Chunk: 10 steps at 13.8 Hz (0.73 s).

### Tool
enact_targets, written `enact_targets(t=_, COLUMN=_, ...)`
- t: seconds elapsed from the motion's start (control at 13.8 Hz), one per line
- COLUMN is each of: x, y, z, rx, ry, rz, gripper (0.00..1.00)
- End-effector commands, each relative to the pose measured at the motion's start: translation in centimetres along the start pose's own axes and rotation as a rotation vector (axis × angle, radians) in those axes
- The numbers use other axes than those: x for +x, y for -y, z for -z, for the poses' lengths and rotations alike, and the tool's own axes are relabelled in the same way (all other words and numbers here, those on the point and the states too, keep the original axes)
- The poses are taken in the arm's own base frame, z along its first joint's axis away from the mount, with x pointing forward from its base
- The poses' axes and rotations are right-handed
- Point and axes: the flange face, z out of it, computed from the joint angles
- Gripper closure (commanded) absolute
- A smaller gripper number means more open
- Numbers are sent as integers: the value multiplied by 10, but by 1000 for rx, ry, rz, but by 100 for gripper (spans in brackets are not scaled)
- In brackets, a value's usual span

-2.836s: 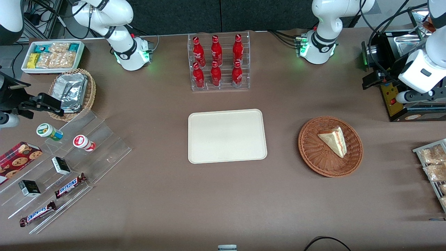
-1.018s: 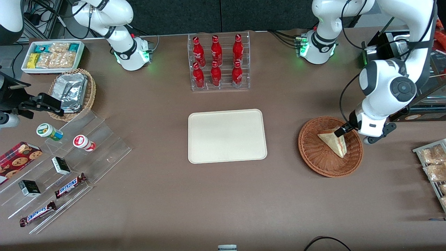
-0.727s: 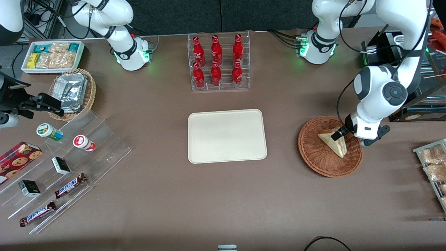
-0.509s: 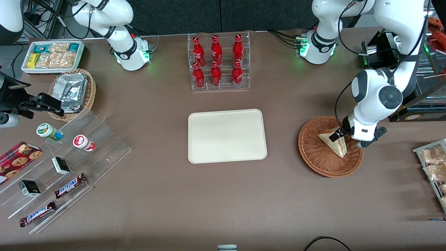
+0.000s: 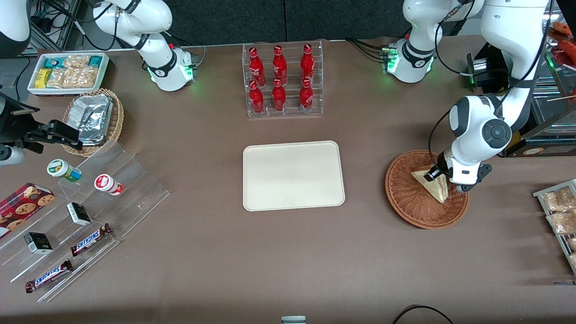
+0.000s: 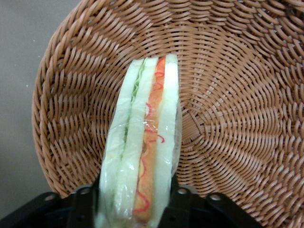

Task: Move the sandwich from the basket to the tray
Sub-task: 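Lower the open left gripper onto the wrapped sandwich and close it, then lift the sandwich out of the basket and carry it over the tray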

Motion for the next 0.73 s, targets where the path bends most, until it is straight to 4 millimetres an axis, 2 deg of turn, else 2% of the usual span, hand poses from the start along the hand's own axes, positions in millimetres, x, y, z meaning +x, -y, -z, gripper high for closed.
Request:
enact_targets(t=0.0, x=2, y=-11, z=7, rx=1, ry=-3, rz=25, gripper=100)
enact_targets(t=0.15, x=9, y=-22, z=30, rx=32, ry=27, rz=19, gripper=100)
enact_targets(t=0.36, x=-3, y=-61, z=68, rx=74, ry=56, rz=-49, gripper=100)
enact_targets(t=0.44, x=-18, y=-79, z=76, rx=80, ry=53, rz=-90, gripper=100)
enact_targets(t=0.58, x=-66, y=-130, z=87, rx=69, ry=26, rz=-207, gripper=100)
enact_targets(t=0.65, x=-81, y=-149, z=91, rx=60, ry=17, rz=-247, gripper=100)
